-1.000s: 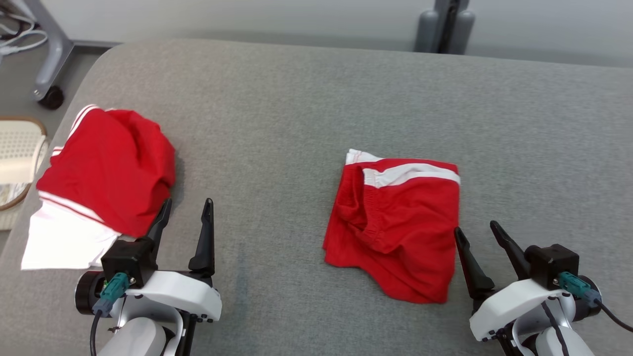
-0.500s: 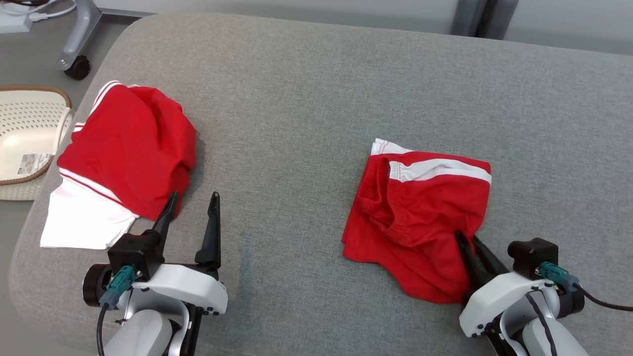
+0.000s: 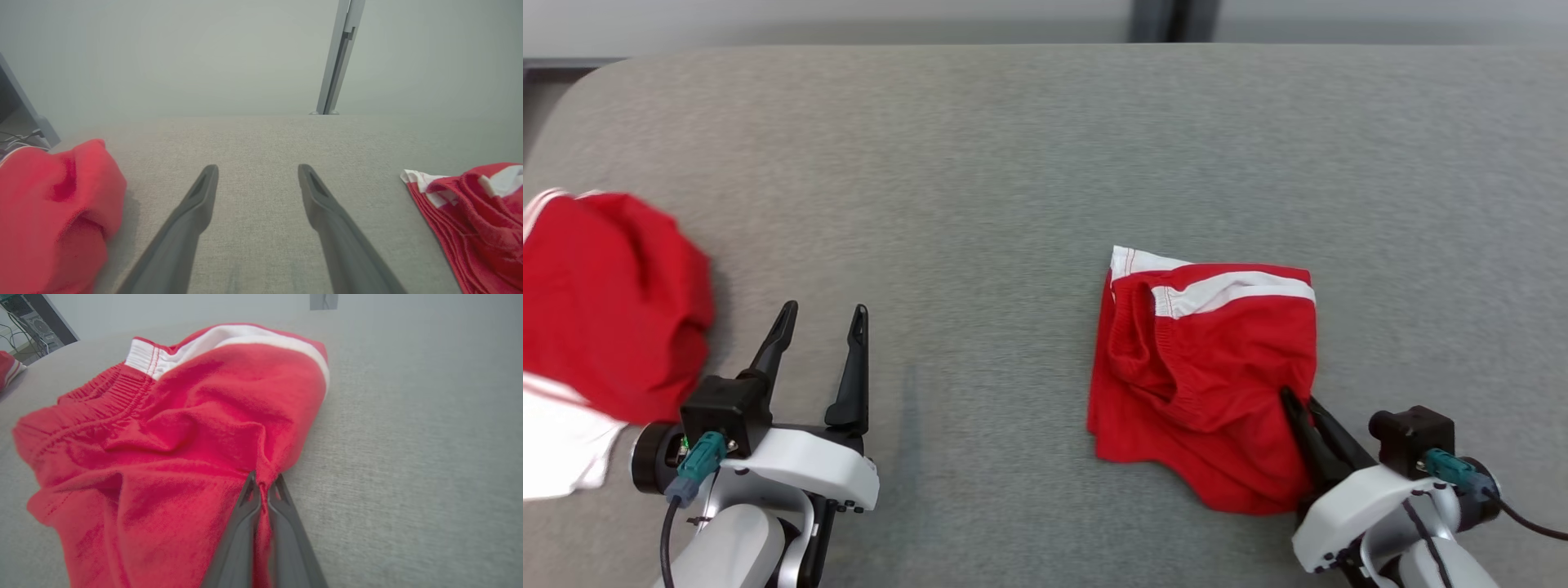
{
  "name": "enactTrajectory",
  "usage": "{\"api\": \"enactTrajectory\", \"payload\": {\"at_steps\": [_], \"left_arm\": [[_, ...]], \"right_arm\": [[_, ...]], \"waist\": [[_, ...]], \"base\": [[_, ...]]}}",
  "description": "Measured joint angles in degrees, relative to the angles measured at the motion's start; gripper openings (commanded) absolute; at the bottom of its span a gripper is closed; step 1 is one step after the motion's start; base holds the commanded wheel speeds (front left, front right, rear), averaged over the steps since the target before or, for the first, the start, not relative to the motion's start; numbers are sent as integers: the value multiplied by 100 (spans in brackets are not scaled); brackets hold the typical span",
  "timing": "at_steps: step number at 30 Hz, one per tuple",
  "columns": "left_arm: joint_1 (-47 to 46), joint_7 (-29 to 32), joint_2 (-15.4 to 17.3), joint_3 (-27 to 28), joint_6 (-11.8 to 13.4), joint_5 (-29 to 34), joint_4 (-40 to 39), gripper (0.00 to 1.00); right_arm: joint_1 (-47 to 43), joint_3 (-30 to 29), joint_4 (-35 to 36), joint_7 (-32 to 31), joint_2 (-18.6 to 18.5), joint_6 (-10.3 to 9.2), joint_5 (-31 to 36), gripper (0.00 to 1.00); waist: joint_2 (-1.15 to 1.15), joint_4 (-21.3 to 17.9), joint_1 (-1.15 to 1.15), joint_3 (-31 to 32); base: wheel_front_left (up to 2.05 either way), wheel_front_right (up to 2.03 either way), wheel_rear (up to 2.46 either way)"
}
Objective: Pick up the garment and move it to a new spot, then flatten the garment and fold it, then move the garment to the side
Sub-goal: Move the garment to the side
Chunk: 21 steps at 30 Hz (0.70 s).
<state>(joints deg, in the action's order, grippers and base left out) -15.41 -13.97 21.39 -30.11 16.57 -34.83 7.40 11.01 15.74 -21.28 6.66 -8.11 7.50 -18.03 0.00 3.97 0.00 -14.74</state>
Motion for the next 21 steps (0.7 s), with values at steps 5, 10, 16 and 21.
{"api": "enactTrajectory", "payload": {"at_steps": [5,10,16,21], "left_arm": [[-52,171,149,-38,20,65,-201,100],[-280,348,268,-120,12,174,-399,100],[-571,566,360,-214,-13,320,-595,100],[-858,692,392,-294,-40,453,-743,100]], "right_arm": [[-108,-223,134,15,-309,0,181,0],[92,-431,32,13,-769,0,504,0],[893,-602,-575,215,-1319,0,806,0],[1741,-845,-1292,464,-1639,0,843,0]], "waist": [[0,-579,0,-45],[0,-1112,0,-170],[0,-1477,0,-497],[0,-1598,0,-830]], "base": [[0,0,0],[0,0,0],[0,0,0],[0,0,0]]}}
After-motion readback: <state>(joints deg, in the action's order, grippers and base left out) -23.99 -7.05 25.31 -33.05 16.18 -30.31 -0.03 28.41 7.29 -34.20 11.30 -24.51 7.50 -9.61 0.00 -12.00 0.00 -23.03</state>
